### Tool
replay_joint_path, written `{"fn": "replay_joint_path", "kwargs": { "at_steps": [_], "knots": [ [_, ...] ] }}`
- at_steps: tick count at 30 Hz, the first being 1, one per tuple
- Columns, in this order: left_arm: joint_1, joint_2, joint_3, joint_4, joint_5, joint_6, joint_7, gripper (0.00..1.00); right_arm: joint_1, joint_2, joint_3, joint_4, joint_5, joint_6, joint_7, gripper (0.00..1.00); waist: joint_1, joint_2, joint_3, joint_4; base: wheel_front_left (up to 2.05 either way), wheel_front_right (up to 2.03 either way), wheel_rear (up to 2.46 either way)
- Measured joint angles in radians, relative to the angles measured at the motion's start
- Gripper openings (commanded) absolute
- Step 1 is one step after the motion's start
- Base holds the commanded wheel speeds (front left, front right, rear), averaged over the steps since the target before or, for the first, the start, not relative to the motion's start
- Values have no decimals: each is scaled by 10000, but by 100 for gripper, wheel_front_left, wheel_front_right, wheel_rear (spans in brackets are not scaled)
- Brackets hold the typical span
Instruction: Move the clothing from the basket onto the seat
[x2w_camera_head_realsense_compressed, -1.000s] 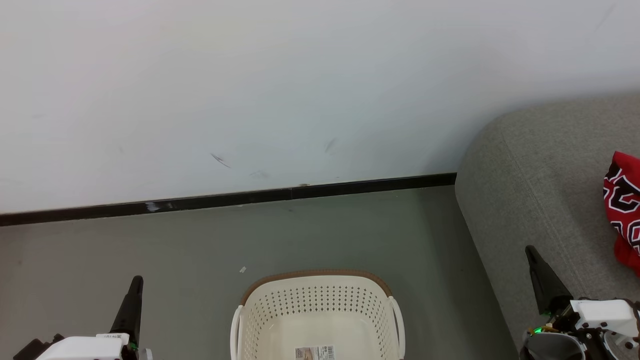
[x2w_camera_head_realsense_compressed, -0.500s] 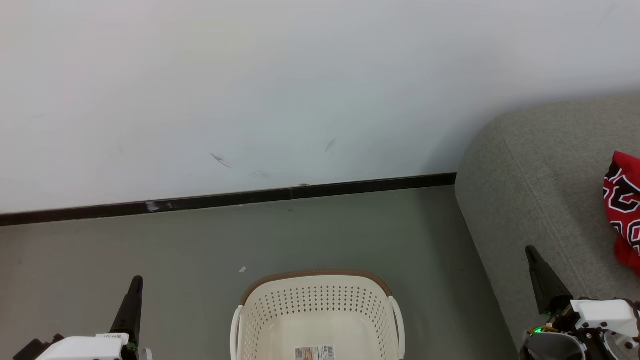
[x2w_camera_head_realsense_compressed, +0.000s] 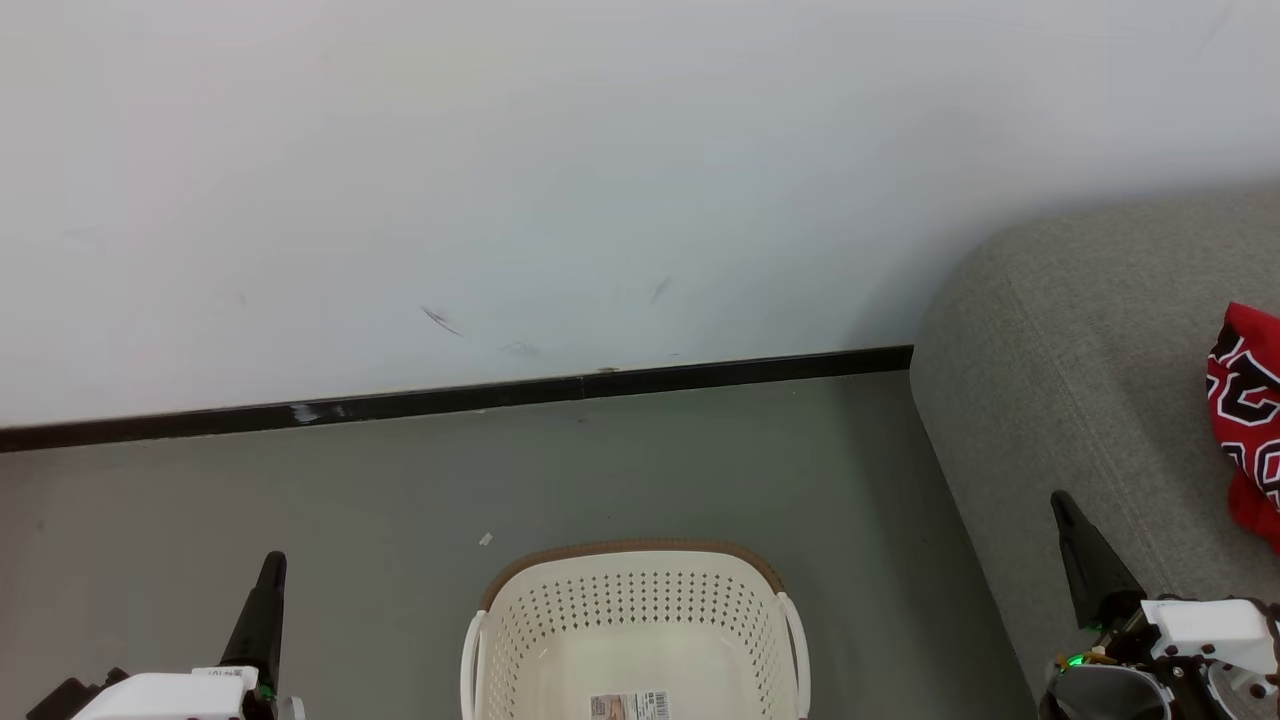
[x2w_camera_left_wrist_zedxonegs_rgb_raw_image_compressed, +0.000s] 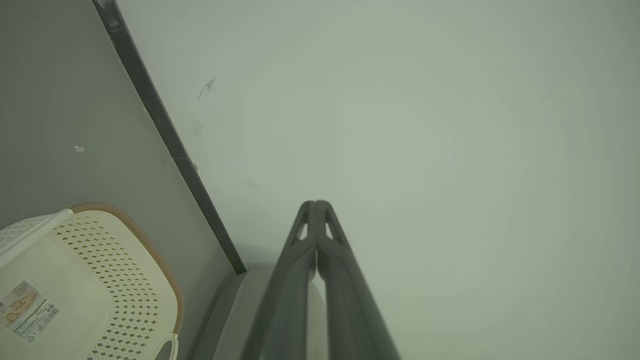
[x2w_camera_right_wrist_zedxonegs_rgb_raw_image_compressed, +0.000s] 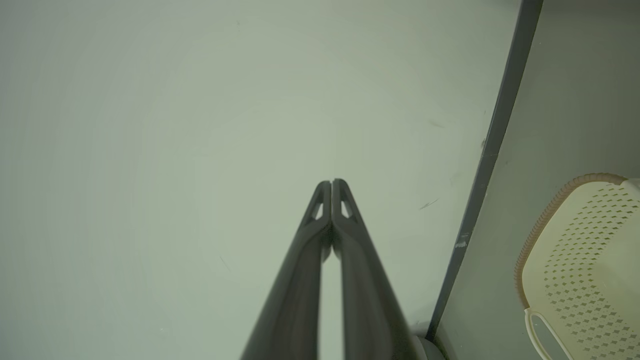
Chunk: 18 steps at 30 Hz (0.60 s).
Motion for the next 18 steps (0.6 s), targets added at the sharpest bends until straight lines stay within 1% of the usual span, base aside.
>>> {"fn": "replay_joint_path", "kwargs": {
  "at_steps": [18],
  "knots": [
    [0, -2, 0, -4, 0, 0, 0, 0, 0, 0, 0, 0, 0, 0, 0, 0, 0, 0, 1, 0, 0, 0, 0]
  ]
}}
